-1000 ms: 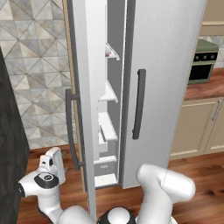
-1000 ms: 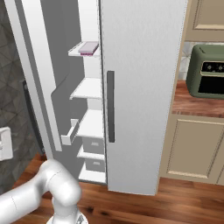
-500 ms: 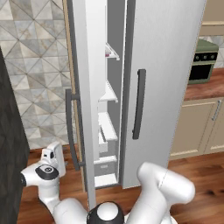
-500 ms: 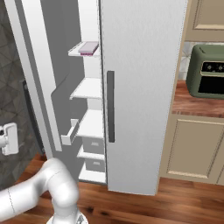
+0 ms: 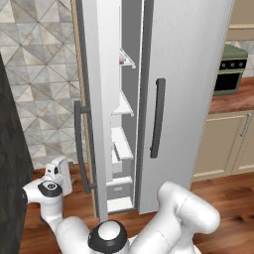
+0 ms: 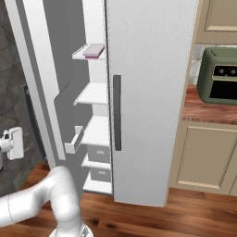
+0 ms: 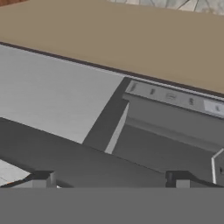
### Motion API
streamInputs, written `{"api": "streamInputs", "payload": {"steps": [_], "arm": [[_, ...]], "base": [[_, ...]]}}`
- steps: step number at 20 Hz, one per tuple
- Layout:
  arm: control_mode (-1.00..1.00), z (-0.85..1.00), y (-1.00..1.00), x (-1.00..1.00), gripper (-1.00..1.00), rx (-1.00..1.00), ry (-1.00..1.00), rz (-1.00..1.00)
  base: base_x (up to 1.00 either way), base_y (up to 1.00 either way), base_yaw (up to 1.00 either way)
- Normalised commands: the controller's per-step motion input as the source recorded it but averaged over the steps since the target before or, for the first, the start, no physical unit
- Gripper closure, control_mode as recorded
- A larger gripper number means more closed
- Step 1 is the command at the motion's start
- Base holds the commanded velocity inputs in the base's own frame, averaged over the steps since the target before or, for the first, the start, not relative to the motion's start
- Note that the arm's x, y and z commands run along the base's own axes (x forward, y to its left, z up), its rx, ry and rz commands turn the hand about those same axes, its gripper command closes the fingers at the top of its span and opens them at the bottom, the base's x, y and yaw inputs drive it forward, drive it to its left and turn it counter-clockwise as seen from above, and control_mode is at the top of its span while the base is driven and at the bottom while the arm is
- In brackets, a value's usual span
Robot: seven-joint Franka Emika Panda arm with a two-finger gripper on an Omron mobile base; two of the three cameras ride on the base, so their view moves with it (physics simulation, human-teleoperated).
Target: The ice cube tray has been filled with water. Take the tray and place it in the freezer to make ice. Close the freezer door after placing the tray.
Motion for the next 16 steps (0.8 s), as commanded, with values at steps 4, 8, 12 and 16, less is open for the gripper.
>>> {"api": "streamInputs", "payload": {"steps": [4,8,12,16], "arm": [[-1.00,-0.15,0.14,0.44,-1.00,-0.03,0.03,-0.06],[-1.00,-0.16,0.05,0.49,-1.00,-0.04,0.02,-0.09],[-1.00,-0.19,0.00,0.62,-1.00,-0.05,0.03,-0.16],[-1.00,-0.16,0.00,0.42,-1.00,-0.05,0.04,-0.15]], "base": [[0.00,0.00,0.00],[0.00,0.00,0.00],[0.00,0.00,0.00],[0.00,0.00,0.00]]}}
